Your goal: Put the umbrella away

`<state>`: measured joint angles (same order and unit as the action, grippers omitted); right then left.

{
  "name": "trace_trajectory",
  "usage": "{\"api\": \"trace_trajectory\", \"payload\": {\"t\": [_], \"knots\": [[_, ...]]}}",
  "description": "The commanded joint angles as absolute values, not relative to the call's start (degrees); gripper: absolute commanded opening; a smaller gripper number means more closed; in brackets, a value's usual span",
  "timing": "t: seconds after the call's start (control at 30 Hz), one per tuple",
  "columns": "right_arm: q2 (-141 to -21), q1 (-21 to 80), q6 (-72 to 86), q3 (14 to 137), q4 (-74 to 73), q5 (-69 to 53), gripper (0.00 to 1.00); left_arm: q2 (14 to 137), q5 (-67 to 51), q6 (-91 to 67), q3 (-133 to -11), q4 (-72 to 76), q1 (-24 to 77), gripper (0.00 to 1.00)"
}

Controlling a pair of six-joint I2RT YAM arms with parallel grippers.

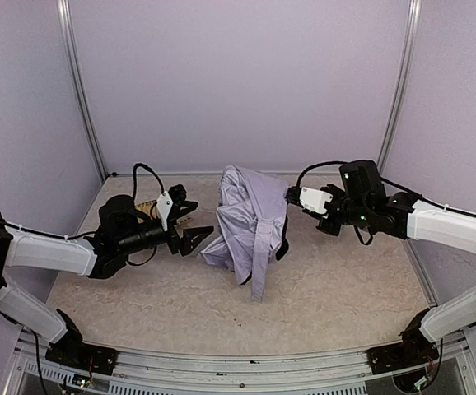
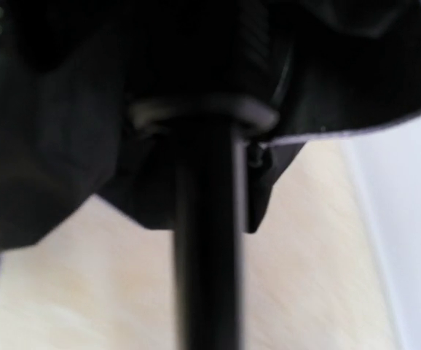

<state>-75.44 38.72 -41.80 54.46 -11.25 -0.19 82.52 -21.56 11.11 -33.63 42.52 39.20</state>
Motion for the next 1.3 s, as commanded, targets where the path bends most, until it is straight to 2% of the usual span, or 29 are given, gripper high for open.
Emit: {"api": "trace_trajectory", "payload": {"t": [0.0,0.1,0.17,0.23,0.33,0.47,0.67,0.9,1.07,1.27], "knots": [[-70.6,35.0,-40.7,55.4,-4.4,6.5,0.0,75.2,-12.7,9.6,-29.4,53.8,36.7,0.84],[-70.6,33.9,-37.6,56.4,-3.6,9.4,0.0,70.3,-8.2,9.7,-26.1,56.8,36.3,0.86],[-70.8,33.6,-36.6,57.5,-4.0,9.5,0.0,66.3,-9.3,9.4,-24.3,57.3,36.5,0.79],[-70.8,33.6,-36.5,58.1,-4.2,8.2,0.0,62.4,-15.7,9.2,-23.2,55.8,37.5,0.68],[-70.5,33.6,-37.1,58.7,-3.7,7.1,0.0,60.6,-28.2,11.0,-23.5,52.2,41.9,0.64],[-71.0,33.5,-38.6,59.9,-3.0,5.1,0.0,69.4,-32.8,9.3,-27.0,55.1,47.7,0.67],[-72.7,33.6,-38.2,62.7,-3.1,2.3,0.0,85.7,-38.4,-2.8,-35.8,68.8,49.1,0.72],[-72.8,33.7,-37.7,63.0,-1.6,-1.6,0.0,95.8,-36.4,-0.9,-47.6,61.5,51.2,0.82],[-72.5,33.8,-37.6,63.2,-1.1,-2.6,0.0,101.0,-39.5,-1.0,-52.1,58.9,51.8,0.8],[-72.0,33.8,-37.5,63.3,-1.5,-2.6,0.0,102.9,-40.8,-2.3,-52.2,61.8,51.5,0.71]]}}
